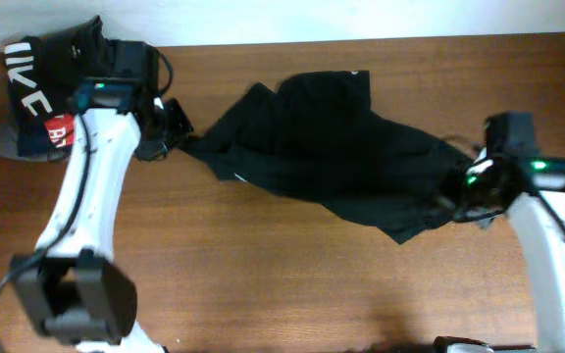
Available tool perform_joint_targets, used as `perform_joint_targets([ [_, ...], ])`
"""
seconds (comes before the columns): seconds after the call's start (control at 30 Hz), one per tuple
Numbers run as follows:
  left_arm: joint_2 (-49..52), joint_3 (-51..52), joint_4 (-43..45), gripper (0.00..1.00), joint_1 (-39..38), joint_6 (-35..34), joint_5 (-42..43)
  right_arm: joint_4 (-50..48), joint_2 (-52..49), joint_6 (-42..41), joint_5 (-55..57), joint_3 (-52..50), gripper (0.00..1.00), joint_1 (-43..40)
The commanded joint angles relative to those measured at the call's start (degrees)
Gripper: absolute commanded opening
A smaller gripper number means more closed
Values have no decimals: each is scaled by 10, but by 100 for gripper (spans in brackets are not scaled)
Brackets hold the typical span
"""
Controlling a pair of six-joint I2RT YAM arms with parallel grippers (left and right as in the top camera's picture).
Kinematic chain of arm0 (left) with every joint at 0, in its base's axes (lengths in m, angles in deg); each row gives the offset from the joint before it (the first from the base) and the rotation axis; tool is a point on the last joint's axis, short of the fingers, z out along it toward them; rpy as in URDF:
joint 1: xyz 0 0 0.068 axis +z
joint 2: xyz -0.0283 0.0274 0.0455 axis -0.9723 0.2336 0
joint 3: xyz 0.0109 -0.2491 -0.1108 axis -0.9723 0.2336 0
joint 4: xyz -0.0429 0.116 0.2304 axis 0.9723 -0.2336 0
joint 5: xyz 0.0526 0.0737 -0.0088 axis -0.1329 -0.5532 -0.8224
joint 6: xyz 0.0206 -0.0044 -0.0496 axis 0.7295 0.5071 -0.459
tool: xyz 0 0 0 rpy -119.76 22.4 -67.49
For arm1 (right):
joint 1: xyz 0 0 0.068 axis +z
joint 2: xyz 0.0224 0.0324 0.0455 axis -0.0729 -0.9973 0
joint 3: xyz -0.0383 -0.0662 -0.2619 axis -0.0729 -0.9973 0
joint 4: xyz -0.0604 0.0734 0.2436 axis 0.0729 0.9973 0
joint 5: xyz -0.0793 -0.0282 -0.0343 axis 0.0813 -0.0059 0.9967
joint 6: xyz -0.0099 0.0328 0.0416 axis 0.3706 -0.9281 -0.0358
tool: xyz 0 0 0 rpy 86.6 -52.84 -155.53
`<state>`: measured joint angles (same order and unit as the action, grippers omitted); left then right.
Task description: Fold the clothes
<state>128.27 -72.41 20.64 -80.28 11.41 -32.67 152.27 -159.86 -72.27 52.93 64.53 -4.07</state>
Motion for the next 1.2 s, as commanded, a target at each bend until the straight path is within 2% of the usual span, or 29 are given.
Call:
perform_joint_targets([
  [0.0,-35,-13,-5,1,0,13,-26,38,17,11,10,80,4,4],
  [0.1,-34,-13,-10,1,0,13,-25,54,17,21,12,107,4,4],
  [0.4,-32,-13,-22,2,-3,13,-26,69,-25,46,30,96,4,4],
  [0.83,-10,-3,-16,2,-29,12,-69,-26,-193,98,64,62,5,4],
  [1.0,32,-3,-12,2,-33,11,-71,-24,-213,111,64,62,24,4],
  [1.03,41,-3,-10,2,-33,11,-71,-21,-213,117,64,62,32,4],
  [1.07,51,-3,-6,2,-32,11,-71,-16,-212,123,64,62,47,4],
  [1.1,60,-3,-2,1,-32,11,-71,-9,-212,126,63,62,68,4],
  [1.13,68,-3,1,1,-32,11,-71,0,-212,132,61,62,78,4],
  [1.17,76,-3,3,1,-33,11,-70,8,-211,140,56,62,81,4],
])
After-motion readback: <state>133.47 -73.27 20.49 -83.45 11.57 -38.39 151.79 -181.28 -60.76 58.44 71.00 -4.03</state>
